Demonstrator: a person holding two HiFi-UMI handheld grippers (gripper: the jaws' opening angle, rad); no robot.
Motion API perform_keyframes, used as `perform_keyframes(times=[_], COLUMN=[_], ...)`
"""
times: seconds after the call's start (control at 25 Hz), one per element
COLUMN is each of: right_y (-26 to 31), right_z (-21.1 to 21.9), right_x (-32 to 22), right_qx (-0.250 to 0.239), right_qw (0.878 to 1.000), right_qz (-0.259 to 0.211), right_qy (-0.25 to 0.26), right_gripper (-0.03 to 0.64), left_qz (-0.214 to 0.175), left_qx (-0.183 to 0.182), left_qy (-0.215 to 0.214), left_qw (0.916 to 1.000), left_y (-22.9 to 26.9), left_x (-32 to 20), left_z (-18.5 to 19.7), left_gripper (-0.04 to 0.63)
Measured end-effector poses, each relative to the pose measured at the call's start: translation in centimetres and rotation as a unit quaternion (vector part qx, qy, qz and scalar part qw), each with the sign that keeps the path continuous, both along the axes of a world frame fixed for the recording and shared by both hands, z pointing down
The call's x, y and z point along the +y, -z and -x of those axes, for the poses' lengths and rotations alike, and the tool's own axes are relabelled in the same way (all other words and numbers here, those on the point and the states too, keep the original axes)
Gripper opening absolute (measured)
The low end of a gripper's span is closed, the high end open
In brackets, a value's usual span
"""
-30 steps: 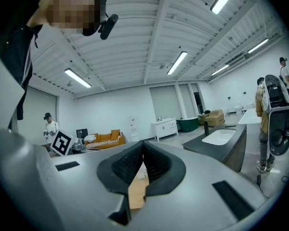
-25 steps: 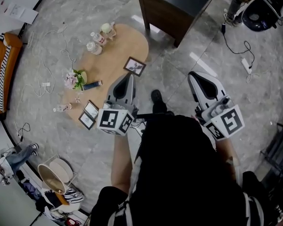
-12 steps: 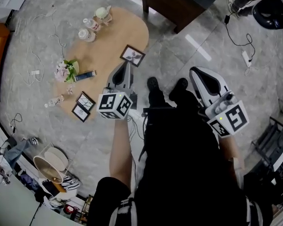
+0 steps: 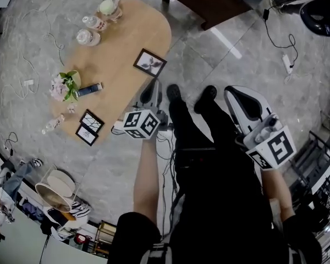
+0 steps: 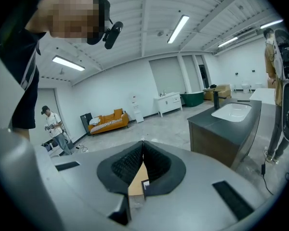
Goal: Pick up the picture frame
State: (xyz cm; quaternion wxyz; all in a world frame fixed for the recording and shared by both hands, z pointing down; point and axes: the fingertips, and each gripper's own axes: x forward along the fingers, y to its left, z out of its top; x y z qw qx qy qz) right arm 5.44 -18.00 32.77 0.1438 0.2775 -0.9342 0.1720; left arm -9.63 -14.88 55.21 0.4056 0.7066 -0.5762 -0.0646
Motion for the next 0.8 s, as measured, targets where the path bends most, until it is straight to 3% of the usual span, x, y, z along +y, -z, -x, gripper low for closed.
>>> perform_keyframes(times=[0.32, 0.52, 0.8], right_y=[-5.3, -8.5, -13.4], right_z=[1.8, 3.1, 5.9], right_x=[-1.7, -1.8, -1.0], right_qx=[0.018, 0.029, 0.041], right_qw=[0.999, 0.997, 0.994], right_qz=[0.038, 0.060, 0.094], right_qy=[0.018, 0.029, 0.048], right_gripper=[0.012, 0.012, 0.012], left_qz=[0.035, 0.069, 0.106], left_qx=[0.076, 0.168, 0.225], left_qy=[0.002, 0.027, 0.054], left_qw=[0.9965, 0.9830, 0.9672], left_y=[-9.4, -15.1, -22.9], left_x=[0.5, 1.5, 2.7], left_z=[0.0, -0.4, 0.3], left_gripper=[0.125, 0.203, 0.316])
